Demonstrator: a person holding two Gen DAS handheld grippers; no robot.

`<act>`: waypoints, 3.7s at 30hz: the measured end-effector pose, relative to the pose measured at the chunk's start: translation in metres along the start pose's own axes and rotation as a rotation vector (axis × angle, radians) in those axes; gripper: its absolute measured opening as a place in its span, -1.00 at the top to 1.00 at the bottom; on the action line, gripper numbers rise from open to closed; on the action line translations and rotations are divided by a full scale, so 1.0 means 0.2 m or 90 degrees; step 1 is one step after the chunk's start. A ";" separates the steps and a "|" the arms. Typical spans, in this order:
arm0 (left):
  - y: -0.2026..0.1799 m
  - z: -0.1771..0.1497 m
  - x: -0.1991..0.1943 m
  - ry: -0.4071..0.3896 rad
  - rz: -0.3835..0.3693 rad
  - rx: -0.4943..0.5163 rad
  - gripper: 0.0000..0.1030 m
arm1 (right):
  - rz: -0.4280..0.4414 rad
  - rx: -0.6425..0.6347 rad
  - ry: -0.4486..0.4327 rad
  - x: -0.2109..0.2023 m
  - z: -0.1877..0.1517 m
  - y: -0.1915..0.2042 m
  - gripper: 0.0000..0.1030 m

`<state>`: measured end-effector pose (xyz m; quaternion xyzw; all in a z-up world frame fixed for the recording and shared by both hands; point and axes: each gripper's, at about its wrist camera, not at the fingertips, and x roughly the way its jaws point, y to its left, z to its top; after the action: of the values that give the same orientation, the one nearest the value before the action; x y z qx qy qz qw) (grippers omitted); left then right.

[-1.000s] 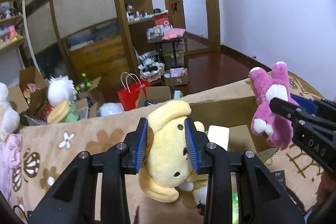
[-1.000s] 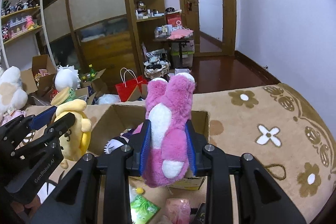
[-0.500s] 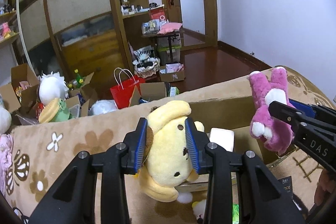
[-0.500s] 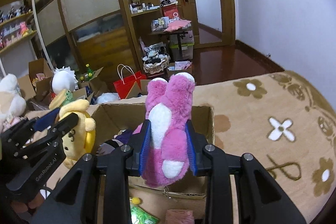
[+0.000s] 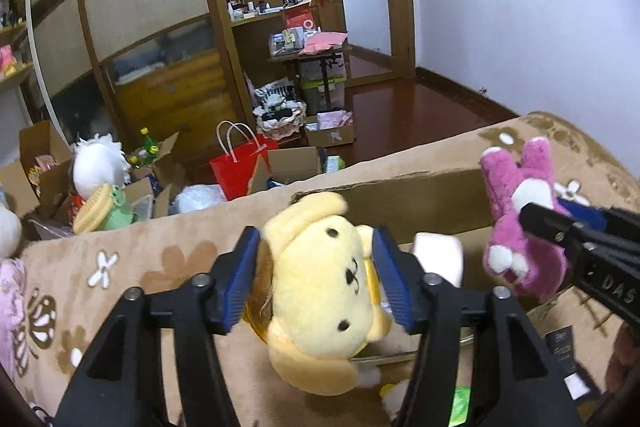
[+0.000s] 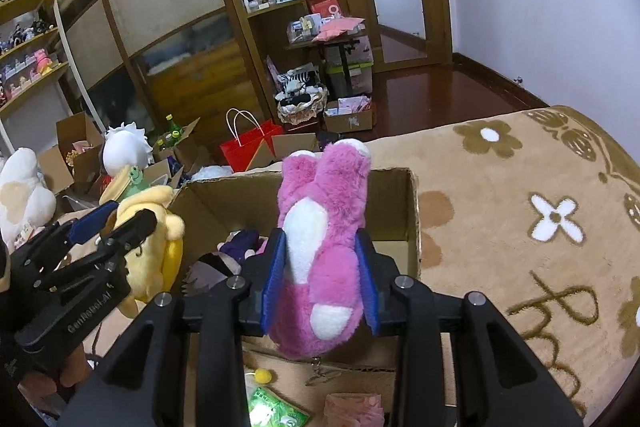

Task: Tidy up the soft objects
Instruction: 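Carry the yellow dog and pink bunny over the box and lower them, then open both tools to drop the plushes into the box, then move both tools back toward the remaining items beside the box, then grasp the white fluffy penguin with left tool while right tool grasps the black Face tissue pack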

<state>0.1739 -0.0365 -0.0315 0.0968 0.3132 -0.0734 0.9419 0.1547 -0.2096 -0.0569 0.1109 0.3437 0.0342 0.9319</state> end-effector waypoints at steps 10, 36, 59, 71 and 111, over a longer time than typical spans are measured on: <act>0.04 0.00 -0.03 -0.006 -0.022 -0.020 -0.51 | 0.014 0.013 -0.006 -0.04 0.01 -0.03 0.24; 0.12 -0.10 -0.34 0.038 -0.013 -0.063 -0.97 | -0.053 -0.013 -0.025 -0.37 0.00 0.00 -1.00; 0.01 -0.35 -0.20 0.142 -0.034 -0.030 -0.97 | -0.092 0.075 0.080 -0.30 -0.27 -0.15 -1.00; -0.05 -0.39 -0.04 0.191 -0.053 -0.023 -0.97 | -0.110 0.163 0.137 -0.17 -0.38 -0.29 -1.00; -0.26 -0.57 0.22 0.298 -0.097 0.024 -0.55 | -0.141 0.220 0.275 0.12 -0.54 -0.44 0.04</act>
<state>0.1337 -0.0638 -0.1539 0.1048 0.5280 -0.1256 0.8333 0.1016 -0.2721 -0.1724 0.2200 0.5446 -0.1042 0.8026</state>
